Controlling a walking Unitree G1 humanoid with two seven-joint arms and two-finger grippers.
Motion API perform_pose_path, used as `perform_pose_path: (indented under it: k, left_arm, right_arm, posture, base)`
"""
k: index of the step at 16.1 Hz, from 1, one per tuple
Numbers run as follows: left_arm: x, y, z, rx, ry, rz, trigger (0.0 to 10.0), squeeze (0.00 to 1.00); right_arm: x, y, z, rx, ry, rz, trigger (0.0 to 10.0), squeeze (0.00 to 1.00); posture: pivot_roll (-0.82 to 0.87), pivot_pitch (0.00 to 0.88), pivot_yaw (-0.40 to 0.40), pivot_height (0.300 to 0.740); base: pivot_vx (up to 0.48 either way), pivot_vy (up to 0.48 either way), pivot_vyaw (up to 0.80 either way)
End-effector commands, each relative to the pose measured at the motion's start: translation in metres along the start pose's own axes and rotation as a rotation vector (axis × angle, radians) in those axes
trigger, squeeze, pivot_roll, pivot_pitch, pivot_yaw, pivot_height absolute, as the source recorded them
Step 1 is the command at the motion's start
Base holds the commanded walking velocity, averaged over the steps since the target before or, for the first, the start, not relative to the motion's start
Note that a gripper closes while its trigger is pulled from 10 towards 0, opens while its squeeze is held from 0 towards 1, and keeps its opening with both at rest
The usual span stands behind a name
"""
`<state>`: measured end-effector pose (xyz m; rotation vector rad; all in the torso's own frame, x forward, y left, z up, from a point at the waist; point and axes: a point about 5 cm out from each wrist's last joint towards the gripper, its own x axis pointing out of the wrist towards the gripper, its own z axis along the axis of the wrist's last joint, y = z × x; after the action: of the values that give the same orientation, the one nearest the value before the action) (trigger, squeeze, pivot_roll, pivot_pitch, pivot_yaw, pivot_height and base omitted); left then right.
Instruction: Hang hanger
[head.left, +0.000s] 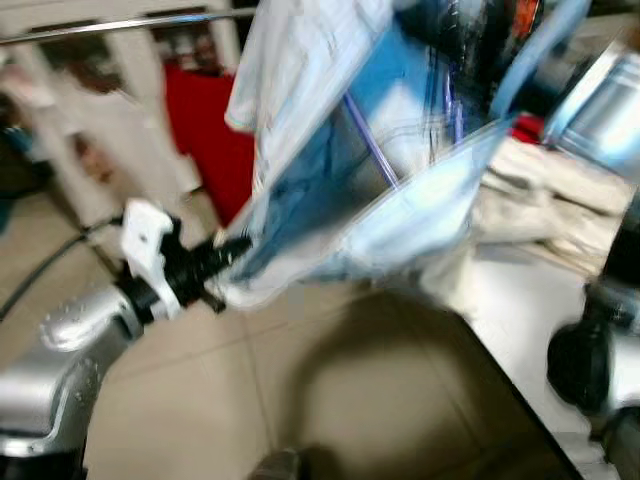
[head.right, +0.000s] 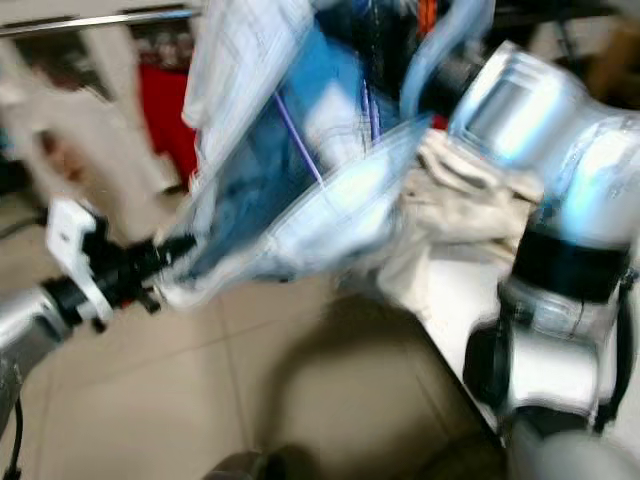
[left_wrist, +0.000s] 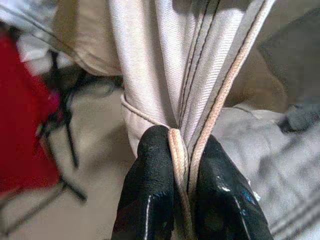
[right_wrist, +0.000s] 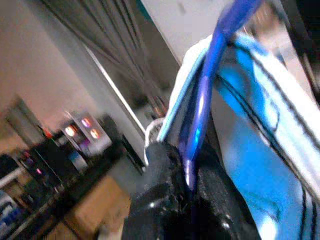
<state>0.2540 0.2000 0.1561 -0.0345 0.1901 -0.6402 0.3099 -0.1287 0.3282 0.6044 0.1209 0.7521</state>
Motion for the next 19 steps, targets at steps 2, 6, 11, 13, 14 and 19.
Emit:
perform_pose_path:
  k: [2, 6, 11, 13, 14, 19]
  left_arm:
    - [-0.008, 0.015, -0.029, -0.038, 0.157, 0.111, 0.6, 0.00]
    - [-0.017, 0.036, -0.041, -0.046, 0.233, 0.306, 0.0, 0.00]
    - [0.006, 0.053, -0.039, -0.024, 0.221, 0.457, 0.0, 0.00]
    - [0.019, 0.055, -0.031, -0.041, 0.171, 0.475, 0.1, 0.00]
    - [0.026, 0.056, -0.027, -0.058, 0.154, 0.474, 1.3, 0.00]
    - [0.038, 0.078, -0.051, -0.130, 0.232, 0.605, 10.0, 1.00]
  right_arm:
    - [-0.003, 0.002, 0.005, -0.038, -0.110, -0.012, 10.0, 0.00]
    - [-0.010, -0.052, -0.086, -0.259, 0.173, -0.323, 10.0, 0.00]
    - [-0.035, -0.098, -0.157, -0.373, 0.349, -0.523, 10.0, 0.00]
    - [-0.041, -0.104, -0.165, -0.383, 0.344, -0.554, 10.0, 0.00]
    - [-0.044, -0.106, -0.164, -0.368, 0.305, -0.571, 10.0, 0.00]
    - [-0.052, -0.107, -0.167, -0.398, 0.251, -0.599, 10.0, 0.00]
  posture:
    - [0.10, 0.000, 0.028, 0.740]
    - [0.10, 0.005, 0.030, 0.740]
    - [0.11, 0.020, 0.017, 0.740]
    - [0.10, 0.022, 0.020, 0.740]
    - [0.10, 0.021, 0.018, 0.740]
    - [0.08, 0.022, 0.021, 0.740]
  base:
    - [0.000, 0.000, 0.80]
    - [0.000, 0.000, 0.80]
    - [0.000, 0.000, 0.80]
    - [0.000, 0.000, 0.40]
    - [0.000, 0.000, 0.00]
    - [0.000, 0.000, 0.00]
